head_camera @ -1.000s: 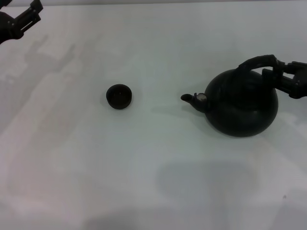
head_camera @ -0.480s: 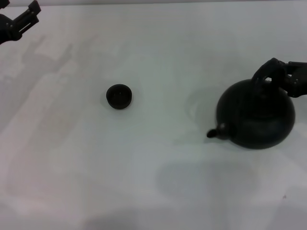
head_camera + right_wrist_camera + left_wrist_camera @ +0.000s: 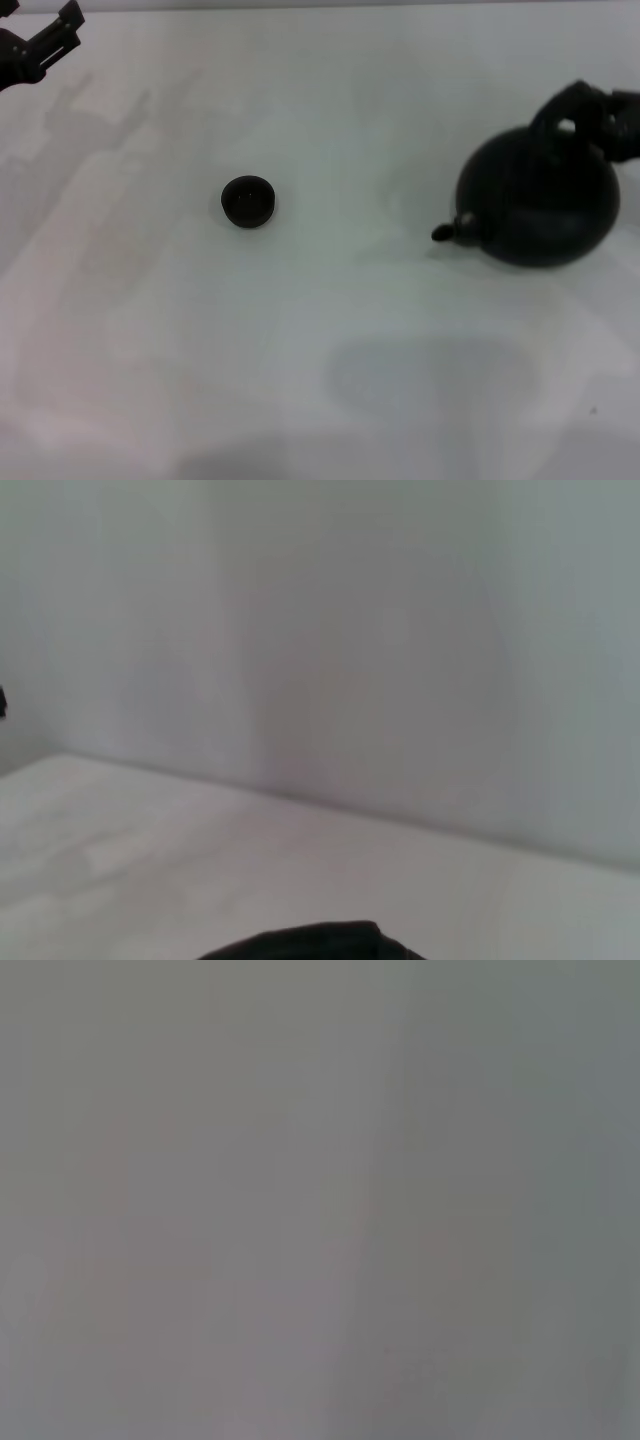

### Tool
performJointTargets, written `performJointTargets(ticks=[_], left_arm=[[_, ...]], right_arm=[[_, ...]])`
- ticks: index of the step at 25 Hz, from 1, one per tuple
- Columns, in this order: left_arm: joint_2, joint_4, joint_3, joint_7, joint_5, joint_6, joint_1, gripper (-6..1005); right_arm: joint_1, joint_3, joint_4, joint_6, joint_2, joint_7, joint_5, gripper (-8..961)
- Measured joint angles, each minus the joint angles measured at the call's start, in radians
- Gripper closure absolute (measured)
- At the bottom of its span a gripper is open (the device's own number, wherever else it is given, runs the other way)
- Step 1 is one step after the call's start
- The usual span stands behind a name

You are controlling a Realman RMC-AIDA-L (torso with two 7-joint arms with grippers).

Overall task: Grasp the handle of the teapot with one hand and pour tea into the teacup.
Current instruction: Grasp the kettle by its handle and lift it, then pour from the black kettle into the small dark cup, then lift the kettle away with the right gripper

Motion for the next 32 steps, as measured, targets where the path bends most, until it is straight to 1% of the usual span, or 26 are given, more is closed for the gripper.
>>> performJointTargets(ticks=[5,7,12,17,23,29,32], left_arm=[[-0.003,-0.002,-0.002,0.025,-0.002,-0.004,0.010,106],[-0.003,-0.005,-0.002,0.026,-0.003,-0.005,0.013,106],[-0.004,-0.021,-0.002,0.026,-0.011,-0.007,0.017,106],[-0.005,-0.033,-0.002,0.026,-0.012,-0.009,0.018,106],[-0.005,-0.043,0.001,0.026,-0.012,-0.010,0.018,107],[-0.006,-0.051,0.000,0.026,-0.012,-0.010,0.019,107],[-0.006,-0.052,0.001,0.025,-0.012,-0.010,0.019,107]], right_arm=[[0.055,-0.041,0.047,-0.051,0.003,-0.081,0.097,797],[0.078,-0.079,0.054,-0.093,0.003,-0.103,0.125,797],[0.130,-0.203,0.040,-0.244,0.002,-0.159,0.178,796],[0.178,-0.292,0.039,-0.327,-0.001,-0.237,0.249,796],[0.231,-0.365,0.027,-0.412,0.000,-0.279,0.253,796],[0.245,-0.507,-0.033,-0.575,-0.001,-0.314,0.253,799],[0.252,-0.540,-0.052,-0.616,-0.001,-0.316,0.249,801]])
